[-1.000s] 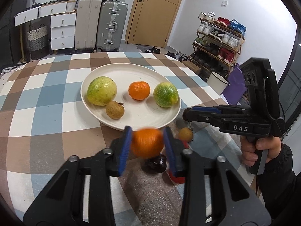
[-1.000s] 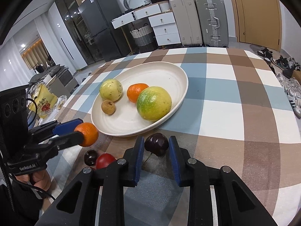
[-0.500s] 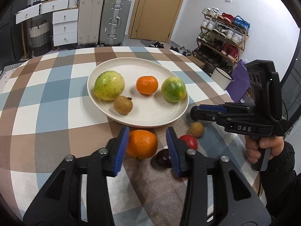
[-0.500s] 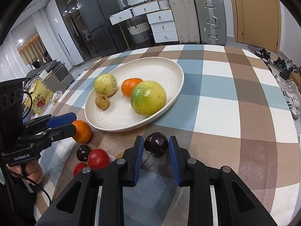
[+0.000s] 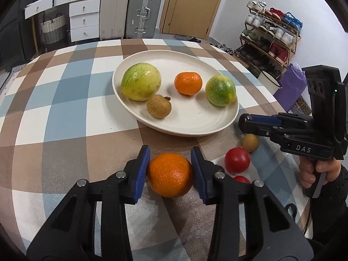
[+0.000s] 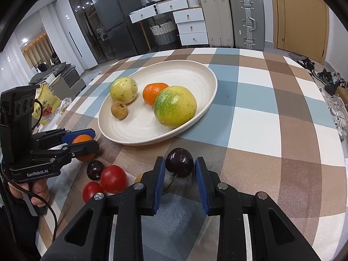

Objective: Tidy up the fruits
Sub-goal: 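Lift the mandarin with the left tool while the right tool lifts the dark plum, then carry the mandarin over the plate with the left tool while the right tool carries the plum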

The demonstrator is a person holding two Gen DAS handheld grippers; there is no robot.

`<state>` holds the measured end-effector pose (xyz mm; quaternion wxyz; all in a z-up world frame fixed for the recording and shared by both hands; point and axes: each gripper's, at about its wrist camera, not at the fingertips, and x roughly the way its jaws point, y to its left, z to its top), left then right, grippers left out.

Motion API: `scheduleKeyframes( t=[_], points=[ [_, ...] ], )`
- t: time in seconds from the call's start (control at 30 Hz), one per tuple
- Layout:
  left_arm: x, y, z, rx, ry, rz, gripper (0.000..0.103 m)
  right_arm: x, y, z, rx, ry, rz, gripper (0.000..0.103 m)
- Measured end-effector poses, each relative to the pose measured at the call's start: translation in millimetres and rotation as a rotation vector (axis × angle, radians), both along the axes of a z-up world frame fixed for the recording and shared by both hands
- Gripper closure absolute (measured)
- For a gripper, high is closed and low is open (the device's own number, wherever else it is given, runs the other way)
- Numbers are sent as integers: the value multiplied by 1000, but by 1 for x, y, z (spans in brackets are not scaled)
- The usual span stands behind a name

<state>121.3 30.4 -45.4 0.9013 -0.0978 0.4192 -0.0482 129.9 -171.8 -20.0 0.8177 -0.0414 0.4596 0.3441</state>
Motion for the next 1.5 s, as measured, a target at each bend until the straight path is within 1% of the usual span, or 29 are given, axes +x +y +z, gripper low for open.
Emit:
scheduleKeyframes(
  t=[0.17, 0.27, 0.4, 0.5, 0.7, 0.73, 0.83, 0.87, 0.93, 1.0, 1.03, 1.1, 1.13, 1.2, 1.4, 1.5],
  points=[
    [-4, -1, 8, 0, -38, -3, 67, -1, 0, -1, 11, -2, 6, 75],
    [-6, 2, 13, -9, -62, 4, 67, -3, -1, 5, 21, -32, 7, 80],
    [-10, 4, 22, -11, -108, 17, 67, -3, -7, 16, 64, -63, -9, 80],
    [-13, 4, 26, -11, -128, 20, 67, -2, -9, 19, 77, -72, -14, 80],
    [-12, 5, 24, -10, -119, 19, 67, 1, -3, 7, 7, -34, -1, 79],
    [-11, 5, 24, -11, -116, 20, 67, 0, -2, 6, 2, -39, -2, 78],
    [-11, 5, 22, -9, -112, 21, 67, 0, 1, 5, -3, -44, -6, 64],
    [-10, 4, 21, -11, -110, 20, 67, 1, 3, 3, -7, -43, -8, 63],
    [-10, 4, 20, -14, -109, 18, 67, 5, 6, -2, -24, -28, -15, 63],
    [-9, 3, 20, -11, -108, 17, 67, 6, 9, -2, -21, -38, -9, 63],
    [-10, 2, 20, -10, -111, 17, 67, 5, 11, -1, -29, -43, -1, 63],
    [-10, 2, 21, -13, -115, 14, 67, 2, 14, -2, -58, -61, 8, 74],
    [-10, 2, 21, -15, -119, 15, 67, 0, 15, -1, -61, -69, 16, 75],
    [-11, 4, 22, -21, -126, 19, 67, -1, 14, 1, -45, -68, 25, 76],
    [-13, 5, 26, -19, -147, 33, 67, -6, 7, 17, 5, -118, 13, 76],
    [-15, 5, 29, -18, -166, 35, 67, -7, 1, 24, 57, -136, 3, 76]
  ],
)
